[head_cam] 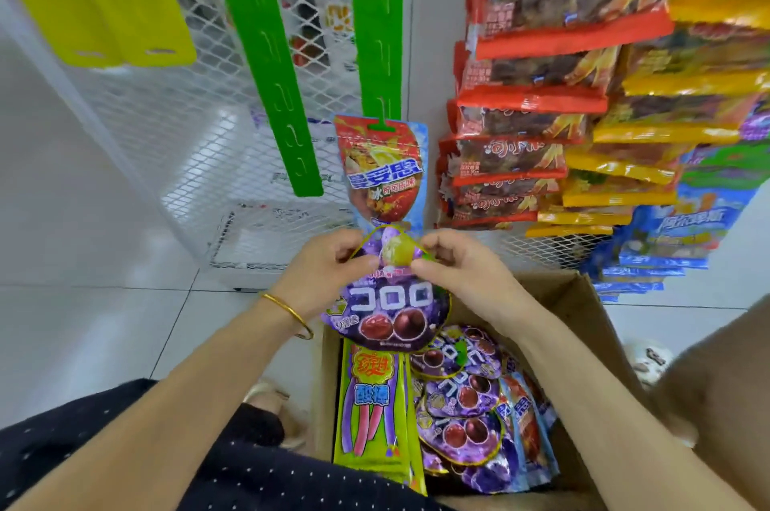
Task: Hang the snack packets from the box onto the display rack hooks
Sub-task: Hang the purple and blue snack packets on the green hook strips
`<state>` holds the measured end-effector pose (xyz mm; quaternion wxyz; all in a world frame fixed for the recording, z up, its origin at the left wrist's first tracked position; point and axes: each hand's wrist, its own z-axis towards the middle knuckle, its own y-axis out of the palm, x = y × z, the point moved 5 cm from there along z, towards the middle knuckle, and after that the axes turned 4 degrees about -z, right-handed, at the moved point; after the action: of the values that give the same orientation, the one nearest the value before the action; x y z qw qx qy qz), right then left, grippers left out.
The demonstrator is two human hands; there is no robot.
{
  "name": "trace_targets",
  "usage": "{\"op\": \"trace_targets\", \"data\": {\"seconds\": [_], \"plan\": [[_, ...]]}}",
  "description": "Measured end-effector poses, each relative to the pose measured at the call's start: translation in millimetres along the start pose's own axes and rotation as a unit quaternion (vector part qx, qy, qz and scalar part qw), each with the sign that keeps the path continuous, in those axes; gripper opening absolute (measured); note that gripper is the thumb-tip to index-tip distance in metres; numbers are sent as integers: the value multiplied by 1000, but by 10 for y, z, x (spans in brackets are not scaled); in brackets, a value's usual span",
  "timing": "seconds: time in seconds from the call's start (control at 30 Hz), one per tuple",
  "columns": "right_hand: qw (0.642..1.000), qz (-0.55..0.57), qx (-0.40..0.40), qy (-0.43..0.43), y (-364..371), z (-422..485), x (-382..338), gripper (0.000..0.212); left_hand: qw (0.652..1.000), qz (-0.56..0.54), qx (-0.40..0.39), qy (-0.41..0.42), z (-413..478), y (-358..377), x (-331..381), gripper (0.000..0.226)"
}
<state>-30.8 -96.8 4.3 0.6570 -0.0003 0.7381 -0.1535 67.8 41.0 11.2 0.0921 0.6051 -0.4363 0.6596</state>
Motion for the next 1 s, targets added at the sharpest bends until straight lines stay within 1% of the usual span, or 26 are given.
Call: {"op": "trace_targets", "data": {"seconds": [0.07,0.13,0.2,0.23,0.3,0.33,0.37,0.43,0.53,0.67,0.73,0.8,0.9,1.0], "plan": [[995,-75,27,-53,245,110,-147,14,1000,3,26,-4,-43,-193,28,53],[980,-137,106,-101,407,237,-340,12,999,-6,50,-2,-33,-399,97,38],[964,-165,166,-126,505,378,-499,10,996,-36,86,-5,56,-635,101,24],[958,-182,179,-130,546,456,-562,11,991,-55,121,-13,132,-769,67,23],[949,-218,186,-132,618,608,-626,12,971,-90,218,-23,259,-1025,40,33],[946,-226,188,-133,641,675,-637,9,960,-91,266,-15,311,-1123,40,37],[944,-234,191,-133,658,725,-657,11,950,-83,300,-2,353,-1190,58,39],[942,-242,197,-120,676,823,-656,14,941,-72,330,15,447,-1226,69,37],[941,-254,207,-88,695,949,-595,10,942,-63,328,12,559,-1169,42,33],[943,-240,214,-81,727,1010,-561,12,948,-49,313,21,651,-1131,-4,32],[946,-236,210,-74,730,1023,-544,13,951,-38,304,36,677,-1120,24,25],[947,-234,209,-65,725,1041,-514,16,958,-29,281,55,706,-1092,56,18],[947,-225,220,-65,710,1046,-495,18,969,-18,236,69,746,-1049,74,22],[946,-210,234,-78,680,1007,-502,24,977,-19,202,62,730,-1026,81,26]]}}
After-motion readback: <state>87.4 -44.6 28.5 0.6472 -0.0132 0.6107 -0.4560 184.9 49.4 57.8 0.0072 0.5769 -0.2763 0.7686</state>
